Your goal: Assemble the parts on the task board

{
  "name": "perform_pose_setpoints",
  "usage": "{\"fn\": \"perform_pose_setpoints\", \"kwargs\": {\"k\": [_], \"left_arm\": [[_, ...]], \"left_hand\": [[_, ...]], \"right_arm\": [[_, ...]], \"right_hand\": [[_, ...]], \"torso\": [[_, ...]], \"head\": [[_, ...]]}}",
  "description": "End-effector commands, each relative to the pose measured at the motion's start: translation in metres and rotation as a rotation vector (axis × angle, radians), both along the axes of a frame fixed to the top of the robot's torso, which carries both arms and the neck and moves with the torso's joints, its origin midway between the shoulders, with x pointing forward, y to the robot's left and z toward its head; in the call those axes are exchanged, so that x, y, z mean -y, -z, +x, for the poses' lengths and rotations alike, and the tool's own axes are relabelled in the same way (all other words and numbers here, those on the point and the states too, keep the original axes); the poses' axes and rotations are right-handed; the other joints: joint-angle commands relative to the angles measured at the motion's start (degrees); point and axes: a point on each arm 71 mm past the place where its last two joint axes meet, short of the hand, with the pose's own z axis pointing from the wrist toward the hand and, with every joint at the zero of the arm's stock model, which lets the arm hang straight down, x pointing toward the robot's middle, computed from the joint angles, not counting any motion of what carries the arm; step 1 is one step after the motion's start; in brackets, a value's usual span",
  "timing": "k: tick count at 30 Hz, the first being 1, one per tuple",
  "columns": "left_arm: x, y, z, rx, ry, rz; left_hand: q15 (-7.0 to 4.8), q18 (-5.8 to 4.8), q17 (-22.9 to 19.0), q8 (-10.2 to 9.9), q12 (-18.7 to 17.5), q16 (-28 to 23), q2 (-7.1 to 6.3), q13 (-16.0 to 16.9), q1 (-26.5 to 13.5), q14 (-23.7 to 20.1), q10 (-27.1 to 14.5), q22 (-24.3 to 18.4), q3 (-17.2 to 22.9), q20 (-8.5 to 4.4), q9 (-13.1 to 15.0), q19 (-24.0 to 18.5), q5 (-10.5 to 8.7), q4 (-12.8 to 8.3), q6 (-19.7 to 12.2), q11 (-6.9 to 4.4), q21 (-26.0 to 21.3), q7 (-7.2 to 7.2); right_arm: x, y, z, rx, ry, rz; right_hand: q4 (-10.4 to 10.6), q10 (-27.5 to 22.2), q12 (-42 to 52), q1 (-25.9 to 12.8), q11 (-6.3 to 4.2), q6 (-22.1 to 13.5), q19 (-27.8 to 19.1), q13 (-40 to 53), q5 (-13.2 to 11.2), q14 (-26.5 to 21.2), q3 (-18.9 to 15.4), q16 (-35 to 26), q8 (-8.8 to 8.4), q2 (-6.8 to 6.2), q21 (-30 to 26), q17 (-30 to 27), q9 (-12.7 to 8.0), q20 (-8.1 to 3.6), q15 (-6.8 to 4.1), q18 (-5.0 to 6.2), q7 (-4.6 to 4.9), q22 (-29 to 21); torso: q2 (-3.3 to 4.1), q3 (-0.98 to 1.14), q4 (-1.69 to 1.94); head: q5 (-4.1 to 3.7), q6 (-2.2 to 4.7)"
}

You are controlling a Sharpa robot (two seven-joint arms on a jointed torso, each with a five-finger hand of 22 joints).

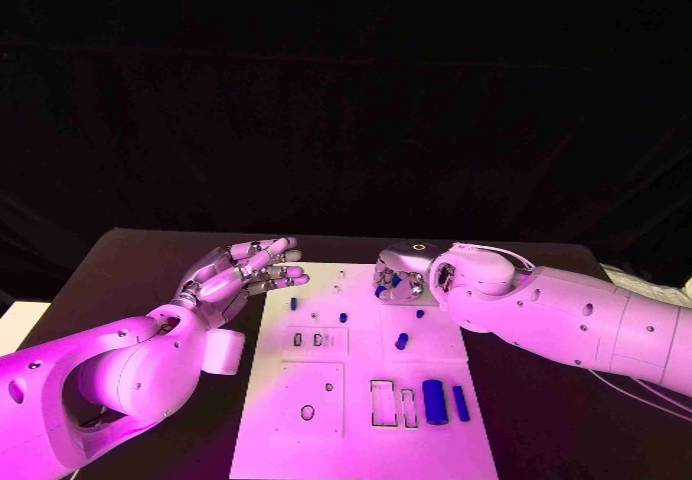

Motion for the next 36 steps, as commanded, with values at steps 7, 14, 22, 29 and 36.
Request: {"fn": "perform_pose_setpoints", "kwargs": {"k": [7,14,22,29,36], "left_arm": [[0.001,-0.002,0.000,0.007,0.013,-0.011],[0.002,-0.002,-0.001,0.007,0.017,-0.013],[0.002,-0.003,-0.001,0.010,0.018,-0.014],[0.003,-0.005,-0.001,0.013,0.021,-0.015],[0.003,-0.007,-0.002,0.017,0.024,-0.015]], "left_hand": [[0.28,1.11,0.10,-0.28,-0.33,-0.36,0.11,-0.08,-0.29,0.16,-0.38,-0.08,0.01,0.06,-0.07,0.35,-0.31,-0.48,-0.11,0.15,-0.32,0.30],[0.28,1.11,0.11,-0.29,-0.34,-0.37,0.12,-0.08,-0.28,0.16,-0.38,-0.09,0.02,0.06,-0.07,0.36,-0.31,-0.49,-0.11,0.15,-0.32,0.31],[0.28,1.11,0.11,-0.29,-0.34,-0.37,0.12,-0.08,-0.28,0.16,-0.38,-0.09,0.02,0.06,-0.07,0.36,-0.31,-0.49,-0.11,0.15,-0.32,0.31],[0.29,1.12,0.14,-0.33,-0.39,-0.42,0.20,-0.07,-0.23,0.17,-0.40,-0.11,0.08,0.07,-0.06,0.37,-0.30,-0.57,-0.12,0.16,-0.35,0.30],[0.29,1.12,0.14,-0.33,-0.39,-0.42,0.20,-0.07,-0.23,0.17,-0.40,-0.11,0.08,0.07,-0.06,0.37,-0.30,-0.57,-0.12,0.16,-0.35,0.30]], "right_arm": [[-0.009,-0.020,-0.001,0.139,0.000,0.111],[-0.021,-0.022,0.001,0.151,-0.008,0.123],[-0.036,-0.022,0.008,0.160,-0.010,0.126],[-0.043,-0.018,0.014,0.152,-0.005,0.112],[-0.049,-0.016,0.019,0.150,0.001,0.101]], "right_hand": [[-0.08,0.70,0.15,0.54,-0.10,0.63,0.00,0.05,-0.03,2.10,1.12,0.31,-0.09,-0.36,0.49,0.00,0.13,-0.30,-0.36,-1.01,0.08,0.25],[-0.09,0.71,0.14,0.55,-0.08,0.68,-0.05,0.05,0.02,2.10,1.38,0.40,-0.12,-0.50,0.51,0.09,0.13,-0.29,-0.35,-1.00,0.12,0.24],[-0.04,0.71,0.13,0.47,-0.05,0.69,-0.05,0.04,0.00,2.10,1.50,0.43,-0.15,-0.59,0.56,0.11,0.13,-0.28,-0.33,-1.01,0.16,0.30],[0.12,0.62,0.09,0.23,0.03,0.64,-0.07,0.01,-0.14,2.11,1.80,0.56,-0.25,-0.84,0.65,0.23,0.11,-0.24,-0.28,-1.02,0.24,0.38],[0.23,0.53,0.06,0.07,0.07,0.60,-0.08,0.00,-0.25,2.11,1.98,0.61,-0.31,-0.99,0.72,0.26,0.10,-0.21,-0.24,-1.03,0.29,0.45]], "torso": [[-0.01,-0.11,0.14],[0.12,-0.14,0.28],[0.30,-0.23,0.53],[0.55,-0.34,0.93],[0.77,-0.46,1.24]], "head": [[0.10,0.43],[0.19,0.40],[0.20,0.43],[0.09,0.37],[-0.03,0.35]]}}
